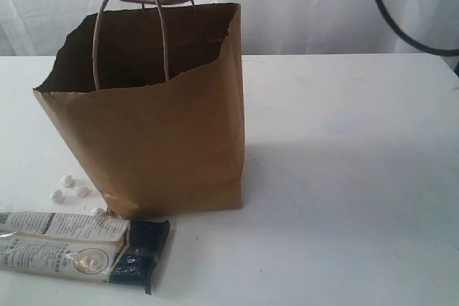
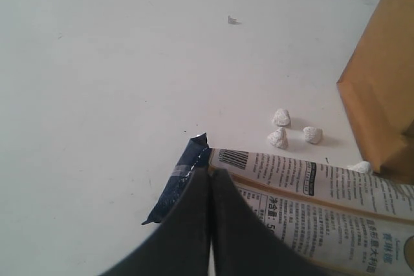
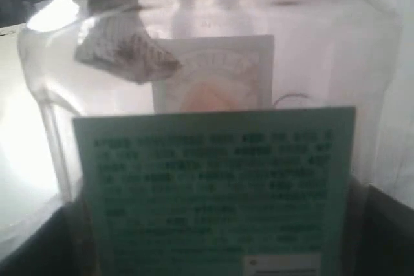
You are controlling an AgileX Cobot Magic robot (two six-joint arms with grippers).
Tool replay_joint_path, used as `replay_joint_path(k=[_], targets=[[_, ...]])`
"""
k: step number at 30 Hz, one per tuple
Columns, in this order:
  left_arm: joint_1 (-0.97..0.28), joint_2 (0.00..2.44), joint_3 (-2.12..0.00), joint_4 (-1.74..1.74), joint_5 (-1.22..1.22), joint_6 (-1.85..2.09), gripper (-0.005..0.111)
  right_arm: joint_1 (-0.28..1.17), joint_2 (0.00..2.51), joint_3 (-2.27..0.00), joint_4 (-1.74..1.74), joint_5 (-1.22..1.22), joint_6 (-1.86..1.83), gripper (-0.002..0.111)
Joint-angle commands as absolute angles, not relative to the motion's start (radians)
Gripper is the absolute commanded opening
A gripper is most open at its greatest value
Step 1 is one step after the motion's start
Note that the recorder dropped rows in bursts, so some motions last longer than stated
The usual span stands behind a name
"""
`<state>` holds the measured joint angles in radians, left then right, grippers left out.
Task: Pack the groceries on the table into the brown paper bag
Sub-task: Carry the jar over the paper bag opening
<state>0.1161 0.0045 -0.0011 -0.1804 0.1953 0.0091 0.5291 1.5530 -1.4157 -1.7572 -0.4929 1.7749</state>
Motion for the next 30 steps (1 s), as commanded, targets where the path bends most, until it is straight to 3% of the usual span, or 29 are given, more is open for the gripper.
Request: replay_joint_path(k=[1,10,30], targets=[[0.112,0.0,0.0,-0.188,0.187,0.0,0.0,0.527,1.569,-1.441,-1.744,-0.55,1.754,0.0],[0.112,0.0,0.0,-0.188,0.187,0.0,0.0,0.527,1.569,-1.441,-1.744,-0.672,1.74,0.0],[0.112,0.0,0.0,-0.188,0.187,0.0,0.0,0.448,1.564,-1.441,-1.744,-0.7,1.667,0.0]])
